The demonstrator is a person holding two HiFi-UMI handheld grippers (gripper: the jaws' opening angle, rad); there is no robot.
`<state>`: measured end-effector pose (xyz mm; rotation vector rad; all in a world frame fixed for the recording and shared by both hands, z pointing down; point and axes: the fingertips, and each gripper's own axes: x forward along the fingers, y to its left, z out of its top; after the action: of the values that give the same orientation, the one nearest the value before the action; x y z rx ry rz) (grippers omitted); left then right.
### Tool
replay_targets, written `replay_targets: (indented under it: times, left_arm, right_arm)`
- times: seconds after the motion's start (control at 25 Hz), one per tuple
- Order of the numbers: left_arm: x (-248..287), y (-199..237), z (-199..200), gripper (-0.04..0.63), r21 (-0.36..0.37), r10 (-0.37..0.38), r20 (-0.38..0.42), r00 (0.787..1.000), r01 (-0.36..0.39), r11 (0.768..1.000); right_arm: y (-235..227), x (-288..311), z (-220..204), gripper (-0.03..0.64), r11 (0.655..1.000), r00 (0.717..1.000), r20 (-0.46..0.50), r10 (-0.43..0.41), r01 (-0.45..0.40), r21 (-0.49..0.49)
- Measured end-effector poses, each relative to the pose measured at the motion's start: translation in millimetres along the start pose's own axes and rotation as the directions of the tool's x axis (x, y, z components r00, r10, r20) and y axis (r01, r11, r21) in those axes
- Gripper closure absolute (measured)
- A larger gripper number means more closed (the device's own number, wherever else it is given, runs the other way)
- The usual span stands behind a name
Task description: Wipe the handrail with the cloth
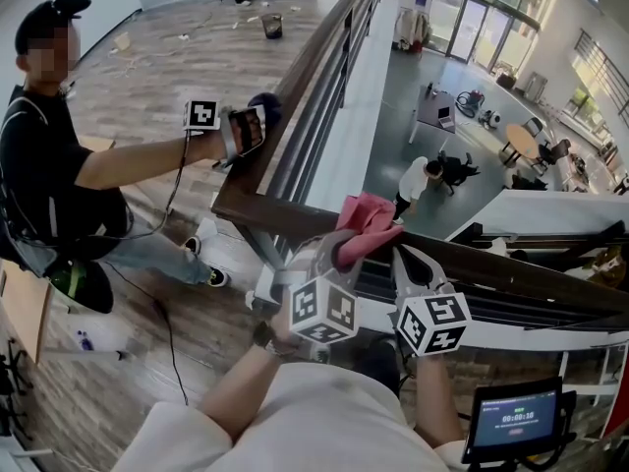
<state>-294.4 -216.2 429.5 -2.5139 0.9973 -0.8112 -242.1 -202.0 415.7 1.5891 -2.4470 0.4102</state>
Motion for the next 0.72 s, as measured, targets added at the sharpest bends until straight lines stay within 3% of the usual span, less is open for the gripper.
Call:
replay_targets:
  times: [0.72]
  left_arm:
    - [-9,16,-16,0.558,0.01,0.039,-0.018,0.999,-0.039,0.999]
  right_arm:
    - [3,0,-1,0.614,1.0,1.0,0.006,0.003,-0.003,0.023]
